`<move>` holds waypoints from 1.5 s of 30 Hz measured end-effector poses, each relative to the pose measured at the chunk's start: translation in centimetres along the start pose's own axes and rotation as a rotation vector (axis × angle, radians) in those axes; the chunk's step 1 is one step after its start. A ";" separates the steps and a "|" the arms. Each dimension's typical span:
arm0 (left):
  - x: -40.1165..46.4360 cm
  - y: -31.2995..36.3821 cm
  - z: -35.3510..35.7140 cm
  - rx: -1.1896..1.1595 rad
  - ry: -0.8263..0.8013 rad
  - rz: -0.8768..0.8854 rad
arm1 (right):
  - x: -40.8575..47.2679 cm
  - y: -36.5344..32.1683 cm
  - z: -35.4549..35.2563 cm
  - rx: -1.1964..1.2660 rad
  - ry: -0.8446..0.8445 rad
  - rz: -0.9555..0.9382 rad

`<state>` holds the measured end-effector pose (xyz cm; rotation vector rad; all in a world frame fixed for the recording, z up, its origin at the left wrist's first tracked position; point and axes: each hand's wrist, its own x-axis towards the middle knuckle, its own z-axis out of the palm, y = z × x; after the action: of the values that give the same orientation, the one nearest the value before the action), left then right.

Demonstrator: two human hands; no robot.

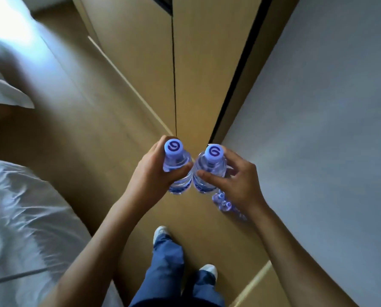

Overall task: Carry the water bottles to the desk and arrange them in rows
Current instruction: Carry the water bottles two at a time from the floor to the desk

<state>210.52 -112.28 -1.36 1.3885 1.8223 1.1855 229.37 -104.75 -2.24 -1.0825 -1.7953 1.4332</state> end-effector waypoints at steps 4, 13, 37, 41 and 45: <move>1.1 -1.6 -7.1 0.017 0.105 -0.026 | 4.8 -3.6 6.2 0.005 -0.086 -0.022; 4.4 -6.8 -19.0 0.056 0.297 -0.103 | 14.7 -7.7 18.3 0.072 -0.219 0.011; 45.5 -23.7 -45.9 0.137 0.545 -0.286 | 68.1 -17.2 42.5 -0.035 -0.545 -0.084; 52.3 -28.6 -53.2 0.186 0.530 -0.281 | 76.6 -18.3 49.6 -0.026 -0.559 -0.086; 59.4 -33.3 -61.7 0.186 0.510 -0.244 | 85.3 -20.8 56.9 -0.036 -0.564 -0.069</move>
<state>125.37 -77.79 2.08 0.9672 2.4272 1.3486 134.80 -60.15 0.79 -0.6561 -2.2181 1.7903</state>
